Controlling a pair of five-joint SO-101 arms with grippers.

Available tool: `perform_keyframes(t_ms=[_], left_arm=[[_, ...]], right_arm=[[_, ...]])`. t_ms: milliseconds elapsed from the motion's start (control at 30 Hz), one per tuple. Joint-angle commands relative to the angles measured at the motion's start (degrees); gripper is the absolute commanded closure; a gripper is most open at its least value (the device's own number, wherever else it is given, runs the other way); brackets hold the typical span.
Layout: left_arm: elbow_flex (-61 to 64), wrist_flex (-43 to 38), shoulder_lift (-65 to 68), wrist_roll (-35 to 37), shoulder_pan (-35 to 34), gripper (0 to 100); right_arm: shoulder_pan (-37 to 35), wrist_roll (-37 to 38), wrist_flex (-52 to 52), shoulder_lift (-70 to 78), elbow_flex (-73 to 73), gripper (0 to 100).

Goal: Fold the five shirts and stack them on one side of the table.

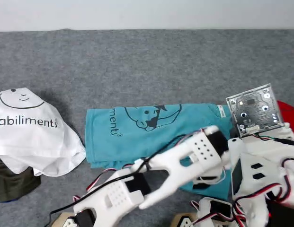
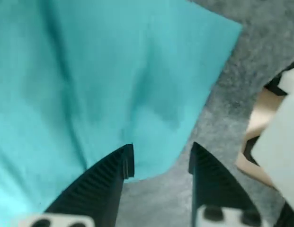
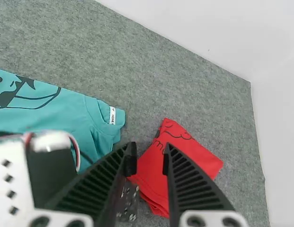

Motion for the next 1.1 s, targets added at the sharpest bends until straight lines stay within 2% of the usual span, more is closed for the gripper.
perform_keyframes(t_ms=[0, 267, 333, 500, 800, 1067], left_arm=[[-0.22, 1.85, 1.41, 0.53, 1.49, 79], [-1.19, 1.67, 7.65, 0.53, 1.76, 78], [-2.42, 1.67, 7.91, 0.53, 1.67, 82], [-6.99, 1.76, 7.74, 0.26, 1.85, 100], [-8.31, 1.76, 3.25, 0.53, 1.14, 100], [-12.26, 1.58, 1.14, 0.18, -7.47, 100]], right_arm=[[-0.22, -0.35, 0.92, 0.40, -0.09, 89.2], [-0.22, -0.35, 0.84, 0.40, -0.09, 89.4], [-0.22, -0.35, 0.84, 0.40, -0.09, 89.4], [-0.22, -0.35, 0.66, 0.40, -0.09, 89.4], [-0.22, -0.35, 0.66, 0.40, -0.09, 89.4], [-0.48, -0.35, 0.48, 0.48, 1.93, 89.4]])
